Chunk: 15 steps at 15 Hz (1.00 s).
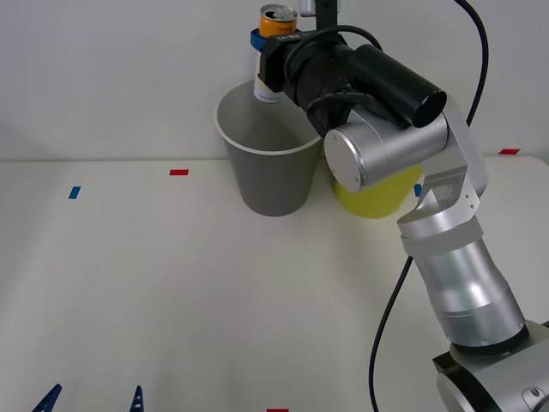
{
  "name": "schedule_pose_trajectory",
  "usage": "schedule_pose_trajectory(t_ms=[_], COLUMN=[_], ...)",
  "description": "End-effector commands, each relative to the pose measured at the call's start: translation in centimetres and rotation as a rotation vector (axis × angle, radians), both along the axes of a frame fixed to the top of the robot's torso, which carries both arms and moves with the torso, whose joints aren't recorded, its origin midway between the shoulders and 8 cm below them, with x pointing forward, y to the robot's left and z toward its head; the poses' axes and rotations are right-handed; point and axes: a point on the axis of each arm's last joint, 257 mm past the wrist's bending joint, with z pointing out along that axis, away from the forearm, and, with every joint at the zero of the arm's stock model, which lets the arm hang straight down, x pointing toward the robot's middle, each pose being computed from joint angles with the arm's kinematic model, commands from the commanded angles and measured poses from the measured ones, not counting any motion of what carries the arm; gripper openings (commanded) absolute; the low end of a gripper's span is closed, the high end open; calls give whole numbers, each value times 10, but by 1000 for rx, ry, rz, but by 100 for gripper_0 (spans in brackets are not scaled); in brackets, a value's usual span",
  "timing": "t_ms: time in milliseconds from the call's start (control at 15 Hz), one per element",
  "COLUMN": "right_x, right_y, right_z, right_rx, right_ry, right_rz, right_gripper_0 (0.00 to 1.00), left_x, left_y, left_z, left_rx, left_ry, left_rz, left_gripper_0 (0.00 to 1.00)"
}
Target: Put cans in the gray bin and PET bottles in the light green bin.
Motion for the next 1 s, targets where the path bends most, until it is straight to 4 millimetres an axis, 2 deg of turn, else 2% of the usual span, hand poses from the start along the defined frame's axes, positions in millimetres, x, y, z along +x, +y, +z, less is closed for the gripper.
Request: schedule_pose_trajectory(t_ms=[67,133,200,267,333,467,600,800,1000], right_x=[1,1,2,2,1,-4,-18,-52,-87], right_y=[1,0,-1,-1,0,-3,-19,-43,-71], right_z=[0,0,0,-1,2,2,0,1,-18], right_rx=[-5,-6,-11,-12,2,11,30,78,86], right_ry=[-1,-4,-5,-5,-3,-16,-39,-68,-65], right_rz=[-1,-3,-6,-8,-6,-24,-59,-78,-104], right_gripper_0=[0,12,63,92,100,100,100,100,100], left_x=[0,0,0,0,0,0,0,0,0], left_y=[0,0,0,0,0,0,0,0,0], left_z=[0,0,0,0,0,0,0,0,0], left_rx=[0,0,0,0,0,0,0,0,0], left_ry=[0,0,0,0,0,0,0,0,0], left_rz=[0,0,0,0,0,0,0,0,0], left_gripper_0=[100,100,100,100,100,100,100,100,100])
